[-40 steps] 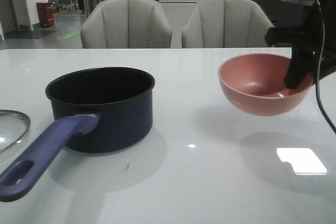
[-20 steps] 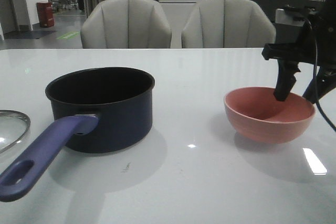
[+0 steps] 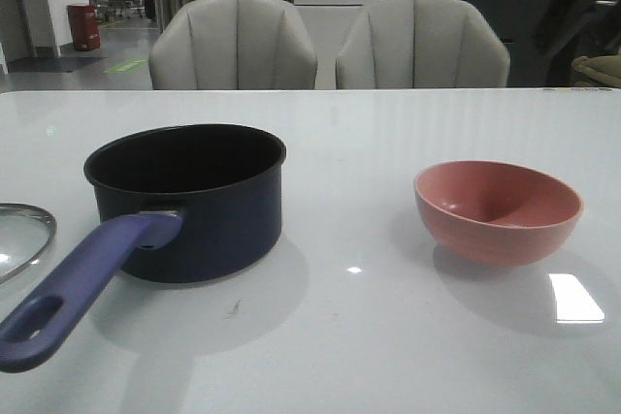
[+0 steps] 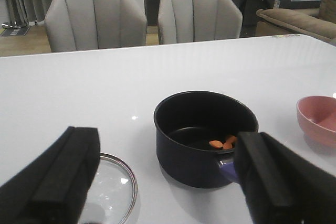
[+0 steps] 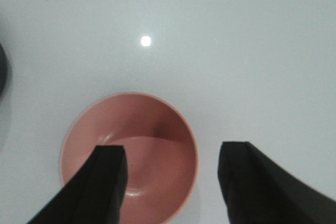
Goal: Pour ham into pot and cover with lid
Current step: 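Release the bowl and withdraw the right gripper, then grasp the glass lid knob on the table with the left gripper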
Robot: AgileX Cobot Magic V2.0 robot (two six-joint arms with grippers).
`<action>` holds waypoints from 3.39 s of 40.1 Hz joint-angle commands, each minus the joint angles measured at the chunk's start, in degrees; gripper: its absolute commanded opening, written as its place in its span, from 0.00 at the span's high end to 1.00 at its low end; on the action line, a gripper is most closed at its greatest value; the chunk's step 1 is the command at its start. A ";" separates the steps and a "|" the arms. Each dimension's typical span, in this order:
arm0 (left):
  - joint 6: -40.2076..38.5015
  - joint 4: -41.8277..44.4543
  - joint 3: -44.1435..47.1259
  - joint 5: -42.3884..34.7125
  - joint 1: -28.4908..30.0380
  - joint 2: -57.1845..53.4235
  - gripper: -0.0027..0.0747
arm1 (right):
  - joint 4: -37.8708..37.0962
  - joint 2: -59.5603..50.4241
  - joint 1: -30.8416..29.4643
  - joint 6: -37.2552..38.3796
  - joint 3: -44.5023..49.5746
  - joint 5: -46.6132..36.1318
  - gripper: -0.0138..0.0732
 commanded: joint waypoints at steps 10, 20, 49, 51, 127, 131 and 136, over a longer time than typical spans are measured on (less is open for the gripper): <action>-0.15 -0.30 -1.49 -4.88 -0.48 0.64 0.24 | 1.52 -22.53 4.66 -0.84 14.35 -16.65 0.28; -0.15 -0.30 -1.49 -4.88 -0.48 0.64 0.24 | 3.90 -39.52 4.75 -0.71 27.50 -20.06 0.28; -0.15 -0.30 -1.49 -4.88 -0.48 0.64 0.24 | 6.93 -61.19 4.75 -0.13 46.56 -26.87 0.56; -0.15 -0.30 -1.49 -5.03 -0.48 0.64 0.24 | 6.93 -61.19 4.75 -0.13 46.56 -26.87 0.69; -8.00 -1.01 -58.24 31.71 20.15 93.21 0.16 | 7.02 -61.19 4.75 -0.13 46.56 -26.87 0.66; -8.00 -1.01 -58.24 31.11 20.15 93.63 0.16 | 7.02 -61.19 4.75 -0.13 46.56 -26.87 0.66; -8.00 -1.17 -58.24 31.13 20.15 94.99 0.16 | 7.02 -61.19 4.75 -0.13 46.56 -26.87 0.66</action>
